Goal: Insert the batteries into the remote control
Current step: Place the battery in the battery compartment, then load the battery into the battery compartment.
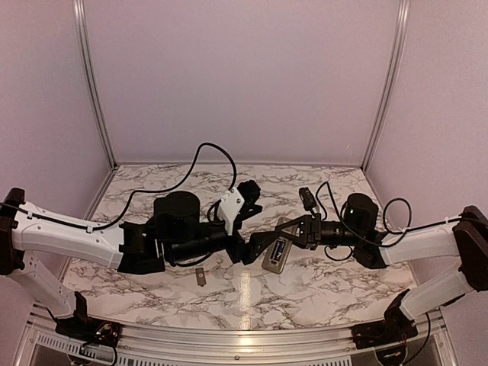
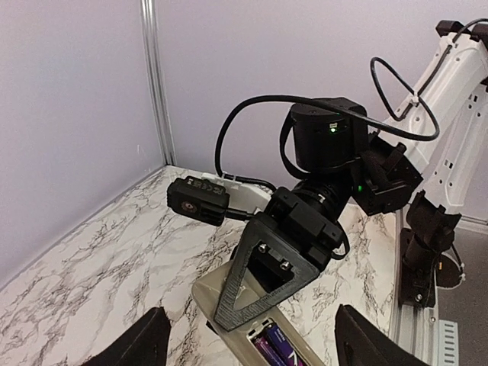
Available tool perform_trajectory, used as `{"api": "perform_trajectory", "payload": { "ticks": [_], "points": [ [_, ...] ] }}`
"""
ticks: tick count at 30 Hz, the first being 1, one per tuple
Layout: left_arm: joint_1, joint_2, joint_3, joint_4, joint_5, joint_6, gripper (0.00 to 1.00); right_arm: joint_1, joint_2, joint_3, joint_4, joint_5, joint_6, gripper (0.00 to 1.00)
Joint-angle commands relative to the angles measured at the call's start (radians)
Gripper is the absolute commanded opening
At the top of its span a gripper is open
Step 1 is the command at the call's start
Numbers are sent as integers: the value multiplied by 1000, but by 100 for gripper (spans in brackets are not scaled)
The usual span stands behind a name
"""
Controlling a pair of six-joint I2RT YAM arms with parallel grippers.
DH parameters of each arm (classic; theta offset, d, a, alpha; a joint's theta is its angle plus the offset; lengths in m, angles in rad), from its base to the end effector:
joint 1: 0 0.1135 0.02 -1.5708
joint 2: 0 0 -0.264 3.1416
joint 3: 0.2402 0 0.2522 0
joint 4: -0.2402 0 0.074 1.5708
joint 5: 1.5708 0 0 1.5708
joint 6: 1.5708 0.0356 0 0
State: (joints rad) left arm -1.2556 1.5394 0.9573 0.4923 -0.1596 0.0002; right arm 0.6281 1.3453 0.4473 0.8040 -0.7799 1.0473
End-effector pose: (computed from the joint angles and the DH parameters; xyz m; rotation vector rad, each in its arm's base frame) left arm 0.1164 -0.3386 0.2830 0.9090 1.4664 -0.8123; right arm 0.1952 0.1727 0.2073 -0.3005 2.0108 1.8116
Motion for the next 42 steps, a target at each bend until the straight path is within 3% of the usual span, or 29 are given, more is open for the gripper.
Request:
{"api": "perform_trajectory", "payload": {
  "ticks": [1,8,14,20,42],
  "points": [
    [3,-77,-31,-234,126,228,78,10,16,53,-70,-48,-80,0],
    [-5,-102,-42,-388,232,430,63,45,67,105,-129,-114,-161,0],
    [-13,-89,-49,-337,219,456,40,102,96,166,-235,-102,-245,0],
    [-29,-34,-17,-371,177,490,28,121,108,202,-298,-93,-283,0],
    [-44,19,26,-380,69,522,21,151,146,234,-339,-90,-299,0]
  ]
}}
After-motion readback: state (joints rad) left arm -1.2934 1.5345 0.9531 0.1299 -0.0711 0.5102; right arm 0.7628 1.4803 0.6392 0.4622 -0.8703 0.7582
